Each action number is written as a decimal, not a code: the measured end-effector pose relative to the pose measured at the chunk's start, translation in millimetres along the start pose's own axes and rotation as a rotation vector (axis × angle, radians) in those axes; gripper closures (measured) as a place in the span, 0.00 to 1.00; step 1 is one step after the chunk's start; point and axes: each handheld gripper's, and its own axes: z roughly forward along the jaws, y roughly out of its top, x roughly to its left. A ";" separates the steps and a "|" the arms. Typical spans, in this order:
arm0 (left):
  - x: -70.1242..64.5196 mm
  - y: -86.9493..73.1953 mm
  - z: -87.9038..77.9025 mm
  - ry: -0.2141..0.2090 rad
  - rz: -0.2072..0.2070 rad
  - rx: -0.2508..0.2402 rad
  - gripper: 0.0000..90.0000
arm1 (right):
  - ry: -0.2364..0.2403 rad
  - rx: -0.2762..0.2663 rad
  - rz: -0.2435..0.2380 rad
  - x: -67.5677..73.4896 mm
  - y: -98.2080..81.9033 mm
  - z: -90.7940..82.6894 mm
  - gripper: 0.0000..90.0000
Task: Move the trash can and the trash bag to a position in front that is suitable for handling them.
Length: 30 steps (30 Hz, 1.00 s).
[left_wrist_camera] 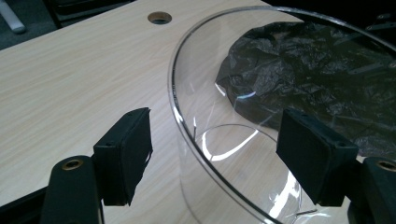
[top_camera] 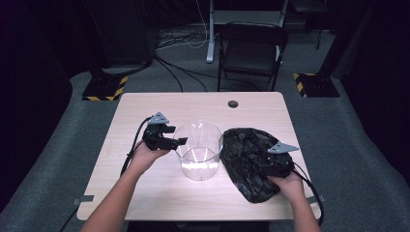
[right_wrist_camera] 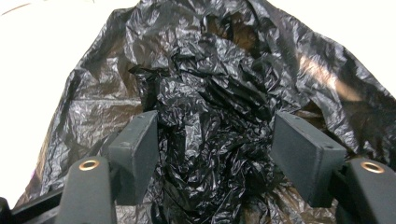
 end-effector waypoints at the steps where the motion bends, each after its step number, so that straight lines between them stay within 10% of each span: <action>1: 0.0 0.0 0.0 0.000 0.000 0.000 0.29 | 0.002 0.004 -0.004 0.1 -0.7 0.5 0.36; 6: -8.8 -6.2 9.5 0.000 0.058 0.055 0.29 | 0.012 0.018 0.004 0.0 -3.3 2.5 0.38; 30: -25.6 -43.1 -28.4 -0.138 0.140 -0.001 0.31 | 0.013 0.016 0.023 -0.7 -8.9 -3.4 0.40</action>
